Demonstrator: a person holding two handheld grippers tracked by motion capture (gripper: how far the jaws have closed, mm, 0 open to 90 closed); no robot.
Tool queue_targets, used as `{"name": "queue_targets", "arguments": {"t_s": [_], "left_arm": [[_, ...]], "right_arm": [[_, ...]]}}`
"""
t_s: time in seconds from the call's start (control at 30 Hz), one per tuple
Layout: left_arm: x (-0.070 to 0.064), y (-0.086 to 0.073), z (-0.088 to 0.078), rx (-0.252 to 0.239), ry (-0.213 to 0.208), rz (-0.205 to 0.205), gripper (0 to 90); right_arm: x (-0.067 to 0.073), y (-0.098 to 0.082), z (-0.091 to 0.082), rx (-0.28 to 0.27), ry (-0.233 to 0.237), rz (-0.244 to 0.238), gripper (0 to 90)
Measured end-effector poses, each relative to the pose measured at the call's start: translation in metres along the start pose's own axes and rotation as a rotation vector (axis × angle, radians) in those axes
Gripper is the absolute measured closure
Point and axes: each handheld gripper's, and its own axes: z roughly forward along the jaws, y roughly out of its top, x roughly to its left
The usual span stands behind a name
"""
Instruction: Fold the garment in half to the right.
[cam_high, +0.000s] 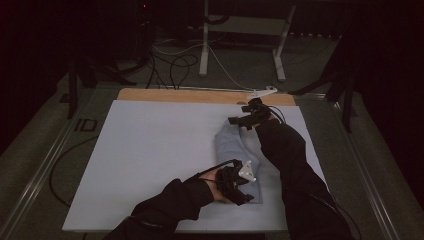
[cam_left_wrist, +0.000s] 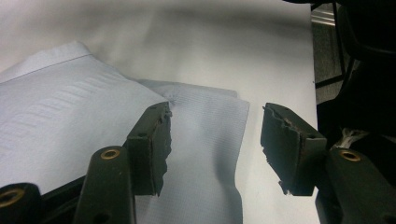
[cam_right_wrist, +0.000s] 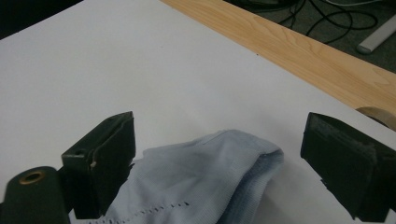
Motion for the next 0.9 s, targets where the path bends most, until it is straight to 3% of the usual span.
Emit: {"name": "queue_targets", "arguments": {"t_s": [0.23, 0.63, 0.9], "left_arm": [[0.004, -0.004, -0.014, -0.026, -0.027, 0.002, 42.4], [0.007, -0.019, -0.043, -0.045, -0.030, -0.004, 40.3], [0.006, -0.037, -0.061, -0.048, -0.019, -0.036, 29.9]], "right_arm": [[0.006, -0.003, -0.003, -0.002, 0.014, -0.006, 10.0], [0.016, -0.008, -0.010, 0.000, 0.037, -0.047, 10.2], [0.020, -0.014, -0.015, -0.007, 0.034, -0.067, 10.3]]}}
